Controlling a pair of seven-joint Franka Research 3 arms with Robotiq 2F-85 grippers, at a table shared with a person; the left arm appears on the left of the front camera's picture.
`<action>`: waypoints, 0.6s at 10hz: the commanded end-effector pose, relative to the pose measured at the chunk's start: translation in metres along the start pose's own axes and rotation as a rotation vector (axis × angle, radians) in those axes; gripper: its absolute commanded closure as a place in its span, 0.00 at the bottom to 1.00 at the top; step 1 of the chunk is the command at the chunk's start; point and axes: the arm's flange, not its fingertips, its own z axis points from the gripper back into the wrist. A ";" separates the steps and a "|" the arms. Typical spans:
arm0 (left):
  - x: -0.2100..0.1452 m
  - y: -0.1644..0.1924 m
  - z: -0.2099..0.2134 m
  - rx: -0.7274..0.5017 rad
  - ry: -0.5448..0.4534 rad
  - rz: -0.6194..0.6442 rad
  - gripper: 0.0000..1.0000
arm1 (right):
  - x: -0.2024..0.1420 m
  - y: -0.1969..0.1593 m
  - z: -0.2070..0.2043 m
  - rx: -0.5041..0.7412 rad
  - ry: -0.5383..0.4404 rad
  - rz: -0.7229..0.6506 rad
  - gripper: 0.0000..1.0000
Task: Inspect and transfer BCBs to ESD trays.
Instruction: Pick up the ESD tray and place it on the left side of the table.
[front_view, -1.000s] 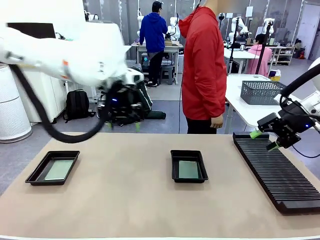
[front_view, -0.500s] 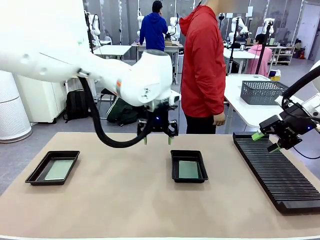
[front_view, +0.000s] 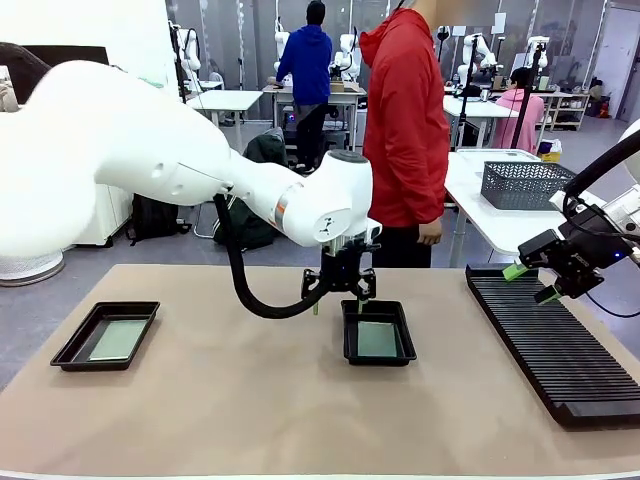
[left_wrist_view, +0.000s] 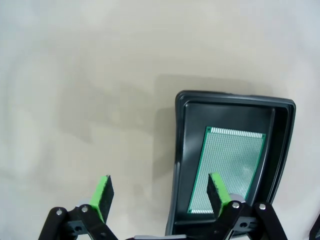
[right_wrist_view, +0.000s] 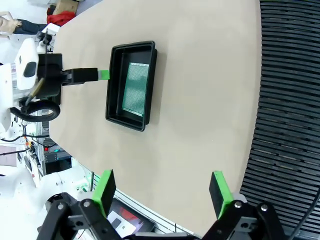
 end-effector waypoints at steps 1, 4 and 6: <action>0.004 -0.009 -0.008 -0.009 -0.017 0.000 0.00 | -0.001 0.002 0.001 0.001 -0.008 -0.025 0.00; 0.003 -0.011 -0.026 -0.041 -0.017 0.013 0.00 | -0.001 0.002 0.001 0.001 -0.008 -0.025 0.00; 0.003 -0.012 -0.032 -0.036 -0.006 0.000 0.00 | -0.001 0.002 0.001 0.001 -0.008 -0.025 0.00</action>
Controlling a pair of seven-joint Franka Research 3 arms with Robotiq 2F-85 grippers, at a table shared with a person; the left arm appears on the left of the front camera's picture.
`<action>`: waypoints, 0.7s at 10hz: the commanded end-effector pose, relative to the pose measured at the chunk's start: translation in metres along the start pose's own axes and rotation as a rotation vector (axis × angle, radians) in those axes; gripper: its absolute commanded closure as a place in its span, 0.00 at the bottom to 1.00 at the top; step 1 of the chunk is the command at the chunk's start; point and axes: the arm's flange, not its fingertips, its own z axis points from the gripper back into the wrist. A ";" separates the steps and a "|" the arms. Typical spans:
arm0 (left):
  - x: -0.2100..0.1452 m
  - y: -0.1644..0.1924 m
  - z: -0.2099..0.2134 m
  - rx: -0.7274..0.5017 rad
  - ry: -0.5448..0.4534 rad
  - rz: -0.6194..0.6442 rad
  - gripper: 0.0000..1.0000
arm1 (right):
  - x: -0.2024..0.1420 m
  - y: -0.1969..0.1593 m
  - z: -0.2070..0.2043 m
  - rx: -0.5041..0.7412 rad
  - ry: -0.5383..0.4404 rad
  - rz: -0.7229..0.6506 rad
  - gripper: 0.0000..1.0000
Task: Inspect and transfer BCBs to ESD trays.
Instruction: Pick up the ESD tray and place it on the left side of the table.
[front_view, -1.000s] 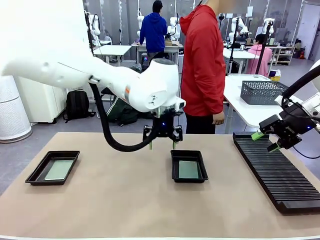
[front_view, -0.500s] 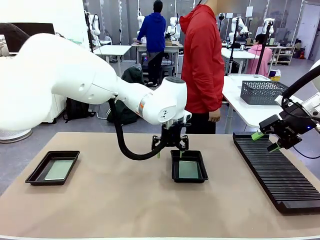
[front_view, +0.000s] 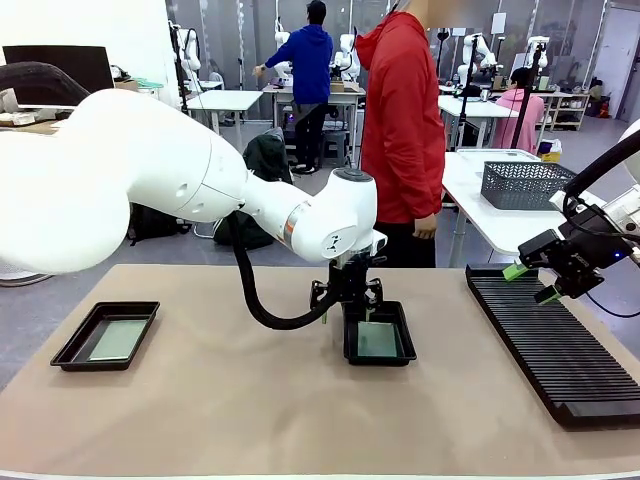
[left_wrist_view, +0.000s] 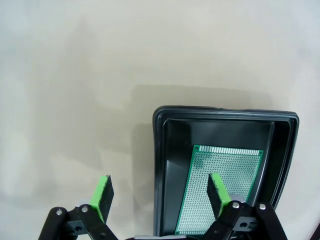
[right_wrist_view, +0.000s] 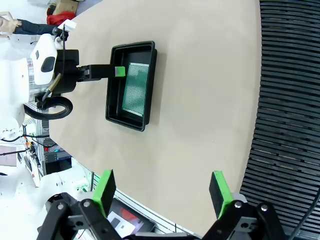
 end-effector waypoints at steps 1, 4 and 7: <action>-0.002 0.003 0.003 -0.006 0.003 -0.019 0.00 | -0.001 0.003 0.001 0.001 -0.007 -0.024 0.00; 0.000 0.000 0.000 0.000 0.000 0.000 0.00 | -0.001 0.003 0.001 0.001 -0.007 -0.024 0.00; -0.001 -0.002 -0.001 0.003 -0.003 -0.006 0.00 | -0.001 0.003 0.001 0.001 -0.007 -0.024 0.00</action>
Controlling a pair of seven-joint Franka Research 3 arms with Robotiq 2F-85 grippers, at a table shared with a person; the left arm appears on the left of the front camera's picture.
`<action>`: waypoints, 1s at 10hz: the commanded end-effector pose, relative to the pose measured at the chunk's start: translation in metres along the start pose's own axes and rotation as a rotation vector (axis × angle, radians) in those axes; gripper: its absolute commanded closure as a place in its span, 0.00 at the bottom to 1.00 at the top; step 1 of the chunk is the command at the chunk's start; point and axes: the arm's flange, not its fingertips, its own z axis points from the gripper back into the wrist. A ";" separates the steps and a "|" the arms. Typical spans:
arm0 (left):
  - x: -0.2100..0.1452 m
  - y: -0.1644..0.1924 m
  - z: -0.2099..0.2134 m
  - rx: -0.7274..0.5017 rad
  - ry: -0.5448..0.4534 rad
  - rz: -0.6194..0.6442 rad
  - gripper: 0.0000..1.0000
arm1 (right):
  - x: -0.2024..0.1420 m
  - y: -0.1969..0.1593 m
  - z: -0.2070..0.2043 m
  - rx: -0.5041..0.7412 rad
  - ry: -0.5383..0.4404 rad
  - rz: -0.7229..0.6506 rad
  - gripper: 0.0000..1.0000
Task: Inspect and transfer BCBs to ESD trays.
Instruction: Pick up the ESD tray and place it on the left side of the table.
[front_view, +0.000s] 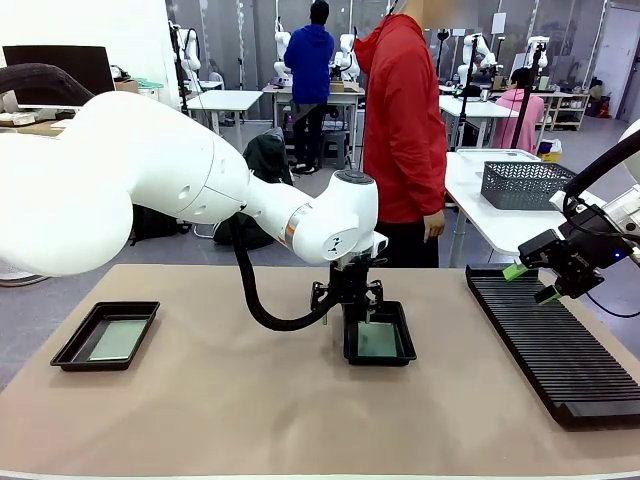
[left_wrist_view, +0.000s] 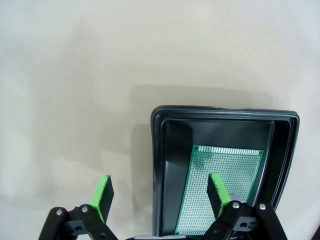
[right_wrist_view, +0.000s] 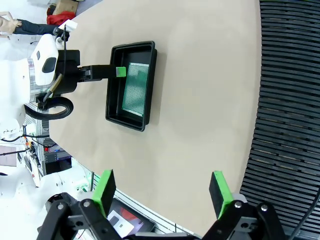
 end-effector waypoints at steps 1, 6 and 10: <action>0.003 0.001 -0.003 -0.015 0.005 0.004 0.32 | -0.001 0.003 0.001 0.001 -0.007 -0.024 0.00; 0.004 0.009 -0.006 -0.077 0.021 -0.030 1.00 | -0.001 0.003 0.001 0.001 -0.007 -0.024 0.00; 0.005 0.016 -0.002 -0.096 0.047 -0.032 1.00 | -0.001 0.003 0.001 0.001 -0.007 -0.024 0.00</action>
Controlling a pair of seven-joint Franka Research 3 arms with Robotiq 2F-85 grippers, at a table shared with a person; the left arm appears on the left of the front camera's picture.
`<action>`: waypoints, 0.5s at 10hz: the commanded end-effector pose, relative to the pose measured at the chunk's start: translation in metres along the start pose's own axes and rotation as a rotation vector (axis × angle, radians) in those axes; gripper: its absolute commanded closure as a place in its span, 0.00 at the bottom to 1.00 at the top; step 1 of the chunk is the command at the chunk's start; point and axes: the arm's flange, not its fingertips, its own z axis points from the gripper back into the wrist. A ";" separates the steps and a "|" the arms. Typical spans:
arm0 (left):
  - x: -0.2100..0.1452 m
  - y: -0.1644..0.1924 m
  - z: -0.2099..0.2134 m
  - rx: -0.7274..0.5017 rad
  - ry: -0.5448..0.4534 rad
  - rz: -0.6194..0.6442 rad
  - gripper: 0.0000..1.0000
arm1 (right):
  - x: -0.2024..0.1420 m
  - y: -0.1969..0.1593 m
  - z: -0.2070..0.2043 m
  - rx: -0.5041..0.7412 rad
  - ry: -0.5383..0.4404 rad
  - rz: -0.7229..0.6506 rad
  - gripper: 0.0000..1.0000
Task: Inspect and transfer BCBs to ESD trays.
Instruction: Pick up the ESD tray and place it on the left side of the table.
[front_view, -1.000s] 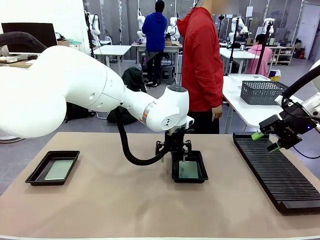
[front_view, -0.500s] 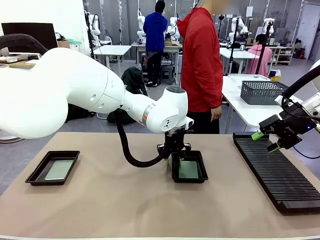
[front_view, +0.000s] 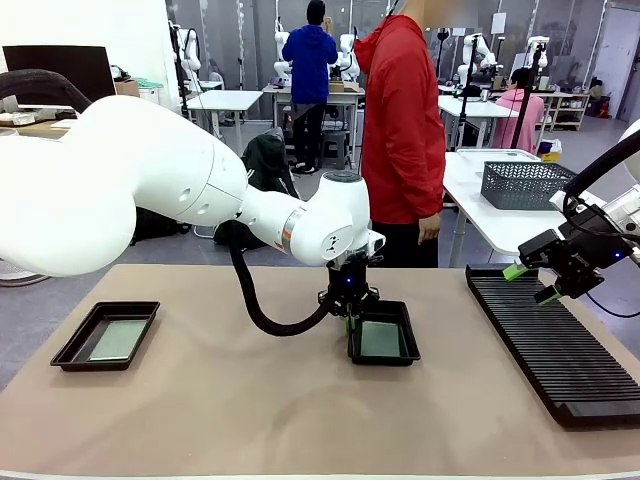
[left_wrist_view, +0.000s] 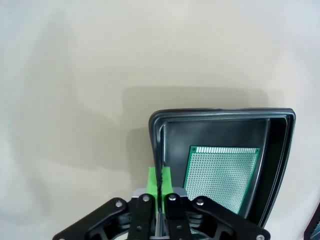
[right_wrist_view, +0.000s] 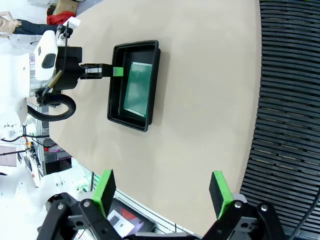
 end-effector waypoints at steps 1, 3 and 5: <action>-0.002 0.012 0.005 -0.005 0.017 -0.001 1.00 | -0.001 0.003 0.001 0.001 -0.007 -0.024 0.00; 0.001 0.013 0.006 -0.006 0.026 0.006 1.00 | -0.001 0.003 0.001 0.001 -0.007 -0.024 0.00; 0.002 0.003 0.000 -0.003 0.008 0.014 1.00 | -0.001 0.003 0.001 0.001 -0.007 -0.024 0.00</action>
